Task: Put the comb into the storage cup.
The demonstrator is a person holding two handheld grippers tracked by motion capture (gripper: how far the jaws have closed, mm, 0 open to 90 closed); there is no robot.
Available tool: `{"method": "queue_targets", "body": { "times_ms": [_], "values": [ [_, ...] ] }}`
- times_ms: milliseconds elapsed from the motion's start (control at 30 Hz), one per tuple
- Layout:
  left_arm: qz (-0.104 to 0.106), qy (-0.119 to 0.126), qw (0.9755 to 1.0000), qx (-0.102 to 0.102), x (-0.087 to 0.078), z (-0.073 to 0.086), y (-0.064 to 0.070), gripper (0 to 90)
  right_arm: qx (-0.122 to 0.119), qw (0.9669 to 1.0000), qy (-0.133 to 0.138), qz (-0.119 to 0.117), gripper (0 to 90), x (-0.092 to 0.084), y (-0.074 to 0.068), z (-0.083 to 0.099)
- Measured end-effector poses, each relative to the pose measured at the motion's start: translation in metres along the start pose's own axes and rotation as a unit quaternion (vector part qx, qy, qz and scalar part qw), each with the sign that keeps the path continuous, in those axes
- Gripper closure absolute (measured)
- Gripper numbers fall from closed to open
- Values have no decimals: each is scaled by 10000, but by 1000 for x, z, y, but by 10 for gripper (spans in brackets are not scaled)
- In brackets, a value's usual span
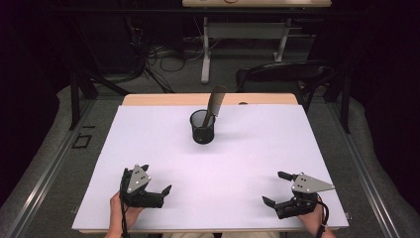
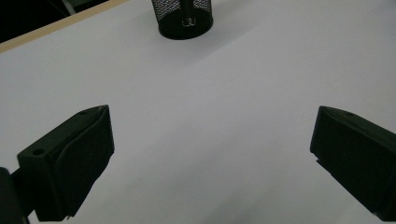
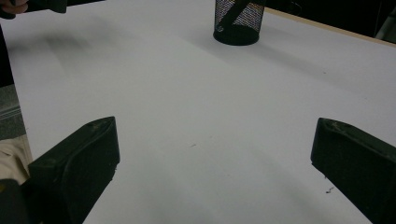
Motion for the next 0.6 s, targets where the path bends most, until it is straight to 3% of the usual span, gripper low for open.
{"method": "queue_targets", "body": {
  "times_ms": [333,600],
  "values": [
    [42,-20,10000,-35,2,11,4,0,-5,10000,-6,-2,8,0,0,0],
    [90,117,9999,-45,0,16,5,0,-16,10000,59,10,8,0,-2,-1]
  ]
}}
Point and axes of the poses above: each handheld gripper's, and its own axes: x roughly forward along the jaws, z roughly out of its underside, y roughly to its right, the point moved 1 cm from there along x, roughly forward along the jaws, and after that the axes turned 13 degrees about -y, right-handed, at the moved point
